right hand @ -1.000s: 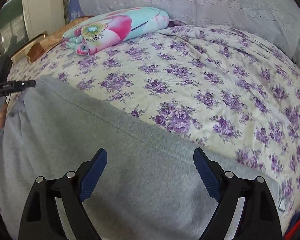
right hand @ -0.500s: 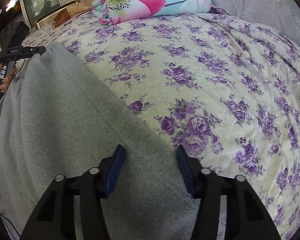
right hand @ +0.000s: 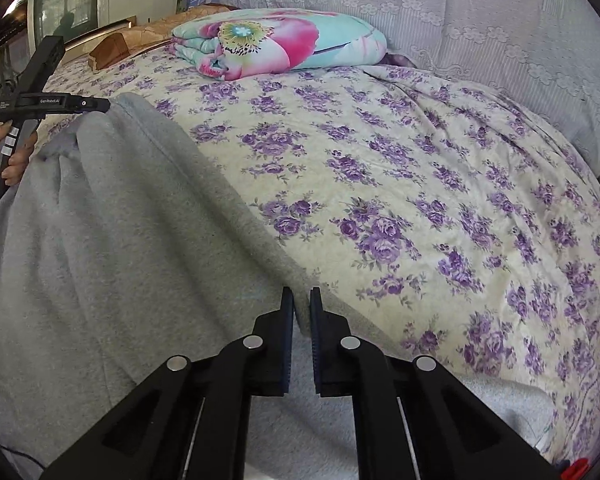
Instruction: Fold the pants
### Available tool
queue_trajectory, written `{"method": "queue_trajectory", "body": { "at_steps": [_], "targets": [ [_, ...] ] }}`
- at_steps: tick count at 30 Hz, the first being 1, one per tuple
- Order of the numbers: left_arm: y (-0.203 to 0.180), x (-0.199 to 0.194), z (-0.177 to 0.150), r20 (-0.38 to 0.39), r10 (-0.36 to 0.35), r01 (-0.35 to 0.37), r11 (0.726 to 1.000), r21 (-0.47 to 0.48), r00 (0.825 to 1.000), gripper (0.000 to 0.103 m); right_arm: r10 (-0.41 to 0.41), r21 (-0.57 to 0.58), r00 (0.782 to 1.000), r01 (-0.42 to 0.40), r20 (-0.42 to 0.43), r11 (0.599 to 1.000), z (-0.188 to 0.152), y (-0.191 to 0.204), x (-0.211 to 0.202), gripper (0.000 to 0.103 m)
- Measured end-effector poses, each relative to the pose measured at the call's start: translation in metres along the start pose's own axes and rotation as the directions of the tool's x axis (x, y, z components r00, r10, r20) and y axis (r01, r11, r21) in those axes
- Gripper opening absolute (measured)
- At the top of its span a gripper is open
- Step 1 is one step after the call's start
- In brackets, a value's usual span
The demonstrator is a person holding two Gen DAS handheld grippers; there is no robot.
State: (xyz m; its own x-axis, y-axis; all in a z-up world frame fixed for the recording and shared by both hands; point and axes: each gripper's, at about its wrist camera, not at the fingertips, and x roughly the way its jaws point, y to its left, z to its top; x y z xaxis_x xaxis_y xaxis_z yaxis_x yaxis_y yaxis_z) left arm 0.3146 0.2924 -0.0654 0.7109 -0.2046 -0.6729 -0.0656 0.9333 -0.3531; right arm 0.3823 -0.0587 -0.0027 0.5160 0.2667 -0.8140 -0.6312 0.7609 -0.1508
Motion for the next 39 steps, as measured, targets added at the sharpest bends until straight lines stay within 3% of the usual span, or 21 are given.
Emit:
{"method": "queue_trajectory", "body": {
  "at_steps": [6,7,10,11,14,16,21,23,28,34,36,38,39],
  "targets": [
    [-0.006,-0.010,0.000,0.042,0.015,-0.016,1.000,0.022,0.999,0.043,-0.045,0.018,0.998,0.044,0.043,0.999,-0.012,0.022,-0.030,0.007],
    [-0.006,-0.011,0.001,0.046,0.017,-0.018,1.000,0.017,0.999,0.047,-0.046,0.025,0.998,0.045,0.051,0.999,-0.015,0.026,-0.036,0.007],
    [0.000,-0.022,0.006,0.078,0.019,-0.016,0.999,-0.037,0.997,0.077,-0.048,0.028,0.996,0.046,0.076,0.999,-0.022,0.037,-0.053,0.007],
    [0.004,-0.026,0.009,0.087,0.004,0.002,0.998,-0.068,0.996,0.078,-0.049,0.028,0.995,0.046,0.082,0.999,-0.024,0.041,-0.058,0.007],
    [0.014,-0.032,0.018,0.063,-0.082,0.092,0.982,-0.164,0.995,0.078,-0.048,0.026,0.995,0.046,0.088,0.999,-0.029,0.049,-0.067,0.007],
    [0.015,-0.032,0.022,0.037,-0.106,0.112,0.971,-0.212,0.994,0.078,-0.046,0.029,0.994,0.043,0.096,0.999,-0.032,0.052,-0.071,0.007],
    [-0.005,-0.030,0.030,-0.047,-0.018,0.009,0.983,-0.183,0.999,0.078,-0.052,0.040,0.991,0.047,0.125,0.998,-0.037,0.057,-0.084,0.007],
    [-0.010,-0.027,0.030,-0.084,-0.026,0.010,0.983,-0.183,0.996,0.076,-0.051,0.046,0.988,0.045,0.144,0.998,-0.039,0.057,-0.092,0.001],
    [-0.011,-0.018,0.034,-0.139,-0.002,-0.031,0.972,-0.233,0.990,0.071,-0.075,0.060,0.986,0.067,0.151,0.996,-0.042,0.050,-0.100,0.001],
    [0.000,0.012,0.039,-0.229,0.063,-0.114,0.969,-0.218,0.971,0.072,-0.009,0.055,0.992,0.002,0.123,0.998,-0.036,0.029,-0.082,0.003],
    [0.005,0.019,0.037,-0.248,0.054,-0.112,0.968,-0.225,0.967,0.072,0.045,0.063,0.992,-0.053,0.121,0.997,-0.032,0.022,-0.076,0.005],
    [0.008,0.023,0.036,-0.249,0.012,-0.075,0.967,-0.243,0.969,0.071,0.078,0.050,0.990,-0.084,0.117,0.995,-0.028,0.021,-0.070,0.018],
    [0.009,0.023,0.035,-0.238,-0.009,-0.052,0.967,-0.249,0.971,0.069,0.079,0.035,0.991,-0.083,0.110,0.996,-0.026,0.024,-0.066,0.043]
  ]
}}
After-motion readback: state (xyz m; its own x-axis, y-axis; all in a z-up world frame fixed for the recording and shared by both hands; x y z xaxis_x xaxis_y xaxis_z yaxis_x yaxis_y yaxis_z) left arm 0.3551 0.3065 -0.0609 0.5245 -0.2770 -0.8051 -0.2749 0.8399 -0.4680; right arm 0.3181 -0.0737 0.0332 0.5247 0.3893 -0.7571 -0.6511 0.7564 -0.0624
